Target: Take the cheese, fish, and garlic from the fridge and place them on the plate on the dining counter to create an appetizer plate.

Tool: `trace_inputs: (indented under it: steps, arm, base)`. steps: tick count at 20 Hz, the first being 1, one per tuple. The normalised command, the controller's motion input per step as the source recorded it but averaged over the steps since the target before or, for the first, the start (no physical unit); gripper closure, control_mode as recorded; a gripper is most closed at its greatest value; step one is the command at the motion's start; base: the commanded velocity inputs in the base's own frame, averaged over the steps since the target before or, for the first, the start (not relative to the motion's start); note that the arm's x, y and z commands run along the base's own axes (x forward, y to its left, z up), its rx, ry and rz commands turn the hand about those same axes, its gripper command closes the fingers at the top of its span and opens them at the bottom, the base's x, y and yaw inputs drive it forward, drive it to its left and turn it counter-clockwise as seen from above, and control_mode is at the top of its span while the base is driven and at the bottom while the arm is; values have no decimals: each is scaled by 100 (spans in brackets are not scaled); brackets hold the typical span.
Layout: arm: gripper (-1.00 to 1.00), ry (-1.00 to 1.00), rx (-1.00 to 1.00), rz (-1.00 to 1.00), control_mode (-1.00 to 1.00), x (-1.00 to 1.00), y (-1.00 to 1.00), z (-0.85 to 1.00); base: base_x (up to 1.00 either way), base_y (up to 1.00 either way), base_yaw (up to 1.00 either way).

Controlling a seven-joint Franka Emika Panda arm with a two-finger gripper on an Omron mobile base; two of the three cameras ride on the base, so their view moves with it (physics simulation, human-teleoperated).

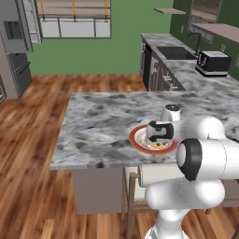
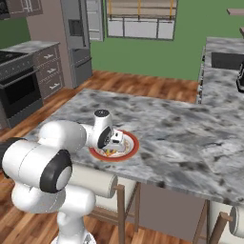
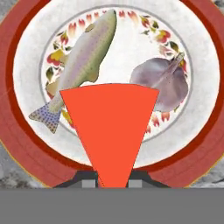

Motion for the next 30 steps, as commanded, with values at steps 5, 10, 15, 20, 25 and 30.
trace_inputs:
  steps: [5,10,15,20,25,30]
  arm:
    - [100,1,0,0,-100,52,-5,-29]
    - [100,1,0,0,-100,39,-7,-37]
    - [-100,-2,0,0,-100,-31,0,-5]
    - [-100,-17,-1,0,-100,-80,0,71]
    - [-100,-21,-2,0,-100,-98,-2,100]
    - [-100,-20,0,0,-100,-94,-8,100]
  base:
    - [0,0,0]
    - [0,0,0]
    - [0,0,0]
    - [0,0,0]
    - [0,0,0]
    - [0,0,0]
